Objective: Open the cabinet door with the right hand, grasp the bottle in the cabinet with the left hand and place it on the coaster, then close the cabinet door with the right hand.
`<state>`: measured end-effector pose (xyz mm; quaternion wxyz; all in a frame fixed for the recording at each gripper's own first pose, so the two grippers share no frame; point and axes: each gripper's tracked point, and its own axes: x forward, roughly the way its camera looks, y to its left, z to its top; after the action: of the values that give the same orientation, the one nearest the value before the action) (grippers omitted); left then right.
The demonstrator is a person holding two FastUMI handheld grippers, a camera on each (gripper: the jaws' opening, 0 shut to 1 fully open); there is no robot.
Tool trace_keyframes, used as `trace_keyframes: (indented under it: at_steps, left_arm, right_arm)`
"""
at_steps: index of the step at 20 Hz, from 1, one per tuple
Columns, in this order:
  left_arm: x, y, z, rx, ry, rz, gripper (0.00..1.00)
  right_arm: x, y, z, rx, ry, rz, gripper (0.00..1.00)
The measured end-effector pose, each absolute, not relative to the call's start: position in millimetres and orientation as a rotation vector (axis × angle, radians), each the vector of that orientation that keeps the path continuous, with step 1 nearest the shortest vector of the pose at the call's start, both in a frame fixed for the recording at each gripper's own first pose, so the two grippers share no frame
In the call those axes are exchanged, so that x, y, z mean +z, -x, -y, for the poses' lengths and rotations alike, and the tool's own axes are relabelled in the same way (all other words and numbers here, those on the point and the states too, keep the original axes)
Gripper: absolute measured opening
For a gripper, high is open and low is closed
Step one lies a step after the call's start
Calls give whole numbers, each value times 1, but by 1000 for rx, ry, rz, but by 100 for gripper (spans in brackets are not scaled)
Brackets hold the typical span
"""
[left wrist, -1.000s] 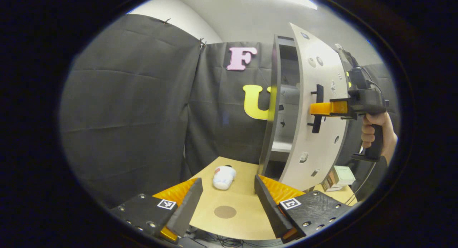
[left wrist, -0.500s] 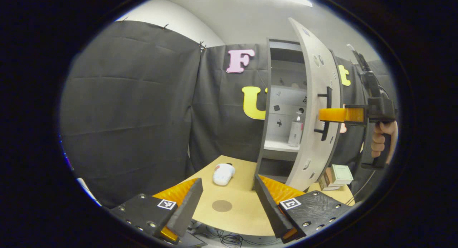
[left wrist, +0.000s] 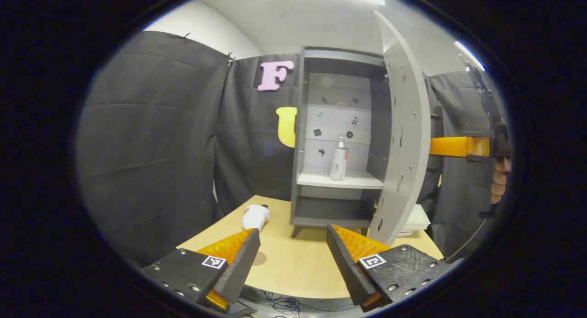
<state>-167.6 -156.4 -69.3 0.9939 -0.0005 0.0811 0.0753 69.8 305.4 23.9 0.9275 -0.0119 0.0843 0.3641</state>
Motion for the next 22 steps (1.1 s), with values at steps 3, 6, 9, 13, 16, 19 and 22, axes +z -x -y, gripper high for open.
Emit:
trace_keyframes:
  at_steps: [3, 6, 9, 13, 16, 19, 22]
  left_arm:
    - [-71, 157, 175, 94, -15, -171, 88]
    - [-70, 148, 196, 60, -26, -171, 88]
    - [-70, 140, 206, 39, -14, -174, 88]
    - [-68, 129, 215, 7, -34, -185, 88]
    - [-67, 121, 217, -22, -60, -198, 88]
    - [-78, 98, 212, -64, -38, -216, 89]
    - [-91, 68, 213, -133, 6, -243, 88]
  right_arm:
    - [25, -77, -294, 668, 23, -163, 11]
    - [25, -81, -284, 583, 14, -162, 11]
    - [26, -89, -271, 494, 10, -150, 10]
    - [28, -81, -285, 527, -82, -160, 10]
    - [27, -86, -272, 485, -71, -150, 10]
    - [19, -75, -274, 472, -90, -194, 7]
    - [15, -73, -253, 366, -46, -217, 10]
